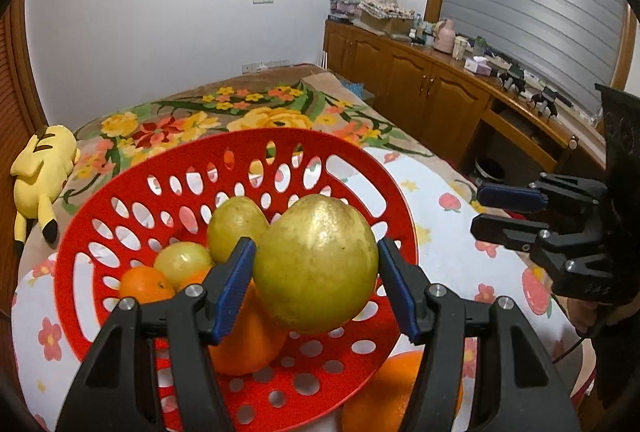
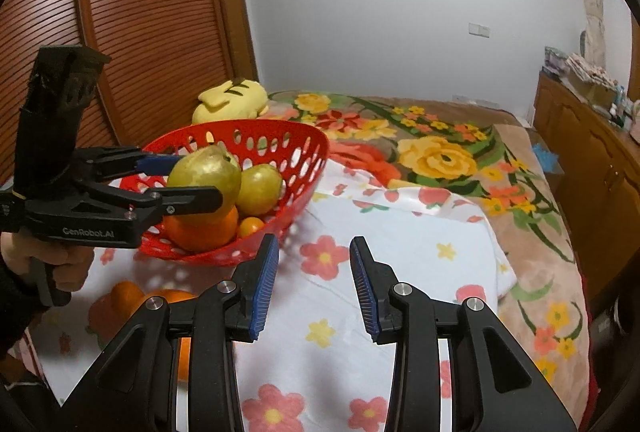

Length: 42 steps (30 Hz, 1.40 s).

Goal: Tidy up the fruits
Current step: 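Lower the pomelo into the basket with the left tool while the right tool releases the small orange, then withdraw both tools from the basket toward the loose fruit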

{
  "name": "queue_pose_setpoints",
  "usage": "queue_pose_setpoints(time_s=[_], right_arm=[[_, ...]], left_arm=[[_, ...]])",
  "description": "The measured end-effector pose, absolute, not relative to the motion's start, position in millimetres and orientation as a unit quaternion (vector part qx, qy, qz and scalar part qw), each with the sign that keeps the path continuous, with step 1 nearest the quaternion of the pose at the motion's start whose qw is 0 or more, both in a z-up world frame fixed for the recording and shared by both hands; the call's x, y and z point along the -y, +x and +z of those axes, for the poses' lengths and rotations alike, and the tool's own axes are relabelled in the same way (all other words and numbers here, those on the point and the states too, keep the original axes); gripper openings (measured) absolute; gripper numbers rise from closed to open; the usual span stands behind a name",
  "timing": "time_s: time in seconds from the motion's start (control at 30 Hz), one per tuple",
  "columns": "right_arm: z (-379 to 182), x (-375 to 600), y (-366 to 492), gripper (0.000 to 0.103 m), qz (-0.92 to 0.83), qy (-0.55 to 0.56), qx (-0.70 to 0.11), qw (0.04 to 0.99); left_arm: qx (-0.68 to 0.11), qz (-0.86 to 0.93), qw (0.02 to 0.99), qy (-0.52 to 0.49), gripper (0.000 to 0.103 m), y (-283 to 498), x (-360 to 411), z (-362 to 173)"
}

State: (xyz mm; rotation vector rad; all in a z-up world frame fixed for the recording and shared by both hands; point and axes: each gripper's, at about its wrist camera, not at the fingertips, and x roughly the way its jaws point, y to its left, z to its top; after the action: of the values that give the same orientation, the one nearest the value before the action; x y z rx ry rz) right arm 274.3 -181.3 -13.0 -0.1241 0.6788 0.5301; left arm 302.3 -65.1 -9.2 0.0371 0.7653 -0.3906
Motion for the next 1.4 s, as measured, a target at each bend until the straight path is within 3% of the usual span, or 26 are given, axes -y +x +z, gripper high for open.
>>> queue_pose_setpoints(time_s=[0.3, 0.4, 0.77, 1.23, 1.4], right_arm=[[-15.8, 187.1, 270.3, 0.037, 0.257, -0.056, -0.329, 0.907], [-16.4, 187.4, 268.4, 0.038, 0.257, -0.055, -0.329, 0.907], [-9.1, 185.3, 252.6, 0.038, 0.252, -0.057, -0.325, 0.91], [-10.6, 155.2, 194.9, 0.044, 0.238, -0.035, -0.327, 0.914], [-20.1, 141.7, 172.9, 0.051, 0.225, -0.026, -0.336, 0.914]], left_arm=[[-0.387, -0.197, 0.9, 0.022, 0.062, 306.8, 76.7, -13.9], [-0.363, -0.197, 0.911, 0.019, 0.069, 302.6, 77.2, -4.7], [-0.335, -0.185, 0.924, -0.003, 0.07, 276.9, 51.9, 11.9], [-0.321, -0.187, 0.929, -0.005, 0.07, 216.5, 2.9, 6.2], [-0.331, -0.193, 0.924, -0.003, 0.07, 199.9, -6.5, -9.8]])
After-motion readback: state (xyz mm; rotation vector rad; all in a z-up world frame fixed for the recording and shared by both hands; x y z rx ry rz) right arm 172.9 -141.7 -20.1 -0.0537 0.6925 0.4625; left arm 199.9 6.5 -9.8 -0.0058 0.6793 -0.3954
